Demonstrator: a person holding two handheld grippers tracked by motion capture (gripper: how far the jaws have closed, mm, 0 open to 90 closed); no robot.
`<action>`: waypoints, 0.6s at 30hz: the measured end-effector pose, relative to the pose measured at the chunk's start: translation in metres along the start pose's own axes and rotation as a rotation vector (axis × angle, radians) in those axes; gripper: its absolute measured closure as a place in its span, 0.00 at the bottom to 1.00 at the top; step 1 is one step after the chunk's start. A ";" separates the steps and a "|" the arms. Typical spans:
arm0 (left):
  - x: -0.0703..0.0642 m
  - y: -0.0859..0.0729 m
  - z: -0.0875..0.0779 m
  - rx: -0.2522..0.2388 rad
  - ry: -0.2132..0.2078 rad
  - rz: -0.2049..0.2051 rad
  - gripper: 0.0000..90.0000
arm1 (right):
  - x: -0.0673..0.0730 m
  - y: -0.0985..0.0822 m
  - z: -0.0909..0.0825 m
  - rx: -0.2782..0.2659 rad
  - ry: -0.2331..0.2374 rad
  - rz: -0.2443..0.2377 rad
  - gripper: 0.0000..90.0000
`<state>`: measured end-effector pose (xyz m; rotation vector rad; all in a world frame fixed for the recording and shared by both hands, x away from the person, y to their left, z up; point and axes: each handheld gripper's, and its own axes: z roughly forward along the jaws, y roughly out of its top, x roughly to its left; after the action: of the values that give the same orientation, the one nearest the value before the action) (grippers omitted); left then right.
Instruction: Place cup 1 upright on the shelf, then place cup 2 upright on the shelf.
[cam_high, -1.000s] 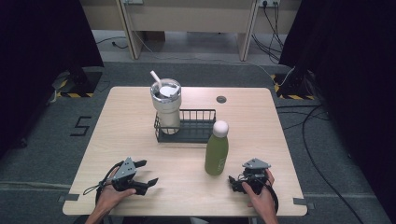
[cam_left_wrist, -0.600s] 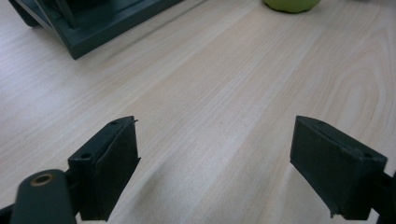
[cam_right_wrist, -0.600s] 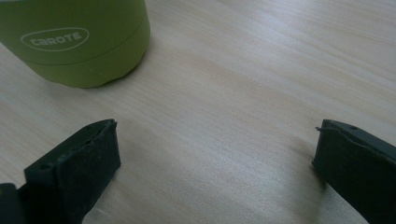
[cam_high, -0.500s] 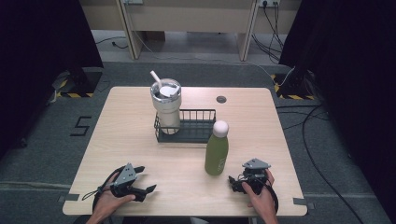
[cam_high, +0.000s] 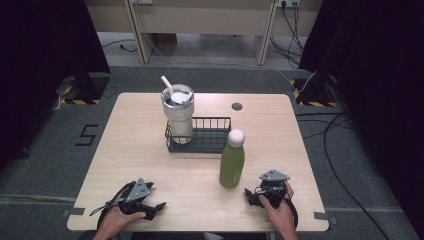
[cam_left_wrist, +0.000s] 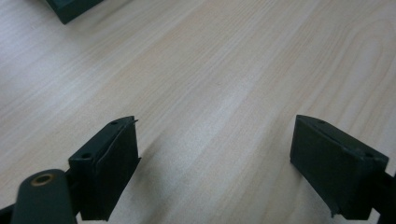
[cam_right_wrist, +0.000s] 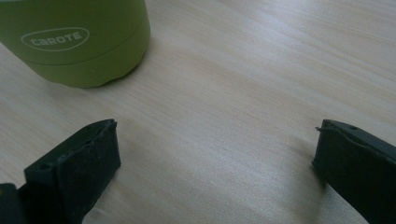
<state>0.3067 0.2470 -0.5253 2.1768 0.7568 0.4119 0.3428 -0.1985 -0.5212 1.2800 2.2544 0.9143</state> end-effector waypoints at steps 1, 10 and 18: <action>0.000 0.000 0.000 0.003 -0.006 -0.005 0.16 | 0.000 0.000 0.000 0.000 0.000 -0.001 0.01; 0.005 0.000 0.002 0.015 -0.044 -0.041 0.16 | 0.001 0.000 0.000 0.001 -0.001 0.004 0.01; 0.005 0.000 0.002 0.015 -0.044 -0.041 0.16 | 0.002 0.000 0.000 0.002 0.001 0.003 0.01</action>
<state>0.3115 0.2492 -0.5261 2.1733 0.7813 0.3369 0.3417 -0.1973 -0.5212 1.2849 2.2545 0.9144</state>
